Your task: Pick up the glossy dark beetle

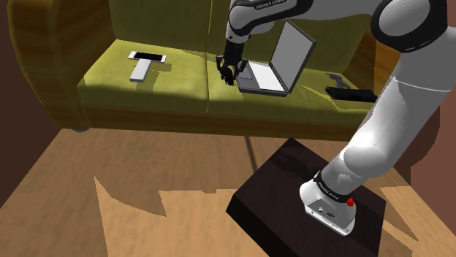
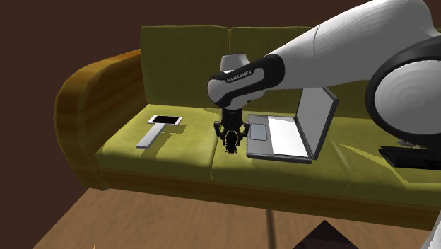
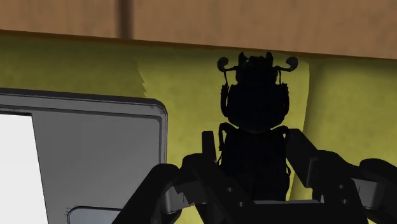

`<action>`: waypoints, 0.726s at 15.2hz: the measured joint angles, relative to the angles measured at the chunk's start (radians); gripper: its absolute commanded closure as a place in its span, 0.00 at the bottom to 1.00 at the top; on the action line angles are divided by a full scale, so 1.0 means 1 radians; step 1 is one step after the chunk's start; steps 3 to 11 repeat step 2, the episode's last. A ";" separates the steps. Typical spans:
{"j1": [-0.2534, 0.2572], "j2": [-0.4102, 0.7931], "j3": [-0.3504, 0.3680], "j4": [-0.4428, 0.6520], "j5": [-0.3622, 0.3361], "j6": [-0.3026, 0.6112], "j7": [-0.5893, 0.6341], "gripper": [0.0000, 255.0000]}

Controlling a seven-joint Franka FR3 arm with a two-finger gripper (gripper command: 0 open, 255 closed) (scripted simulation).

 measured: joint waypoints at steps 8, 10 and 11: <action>-0.001 -0.005 0.000 0.015 0.001 -0.021 -0.001 1.00; -0.001 -0.005 0.000 0.015 0.001 -0.021 -0.001 1.00; -0.001 -0.005 0.000 0.015 0.001 -0.021 -0.001 1.00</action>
